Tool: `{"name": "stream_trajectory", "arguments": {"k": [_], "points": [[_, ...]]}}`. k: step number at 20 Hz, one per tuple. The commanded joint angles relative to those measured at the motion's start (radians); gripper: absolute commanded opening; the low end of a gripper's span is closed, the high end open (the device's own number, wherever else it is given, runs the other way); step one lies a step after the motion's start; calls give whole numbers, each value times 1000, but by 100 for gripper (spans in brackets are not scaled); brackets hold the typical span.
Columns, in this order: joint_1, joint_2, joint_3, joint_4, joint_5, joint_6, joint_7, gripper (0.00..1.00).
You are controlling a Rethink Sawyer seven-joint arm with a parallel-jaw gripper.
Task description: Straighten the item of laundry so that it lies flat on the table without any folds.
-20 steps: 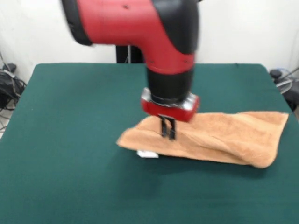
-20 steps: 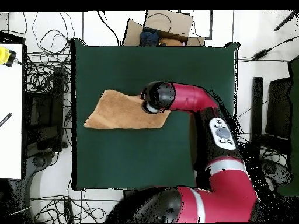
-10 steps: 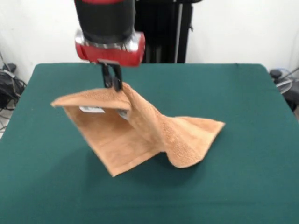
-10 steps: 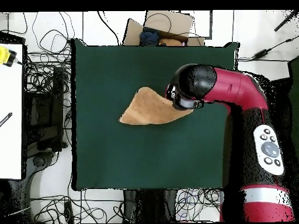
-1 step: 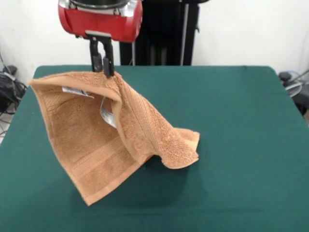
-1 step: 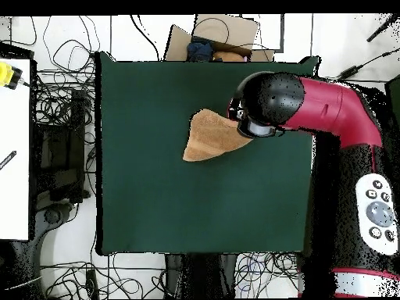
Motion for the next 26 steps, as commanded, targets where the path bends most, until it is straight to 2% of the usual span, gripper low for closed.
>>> {"name": "stream_trajectory", "arguments": {"k": [1,9,17,20,24,26], "points": [[23,-1,67,40,-7,-18,-73,0],[27,-24,61,81,0,-46,-49,0],[131,-118,5,18,-4,120,61,0],[169,-119,-3,-79,-13,256,74,0],[205,-80,22,-301,-45,515,45,0],[213,-57,32,-380,-54,599,36,0]]}}
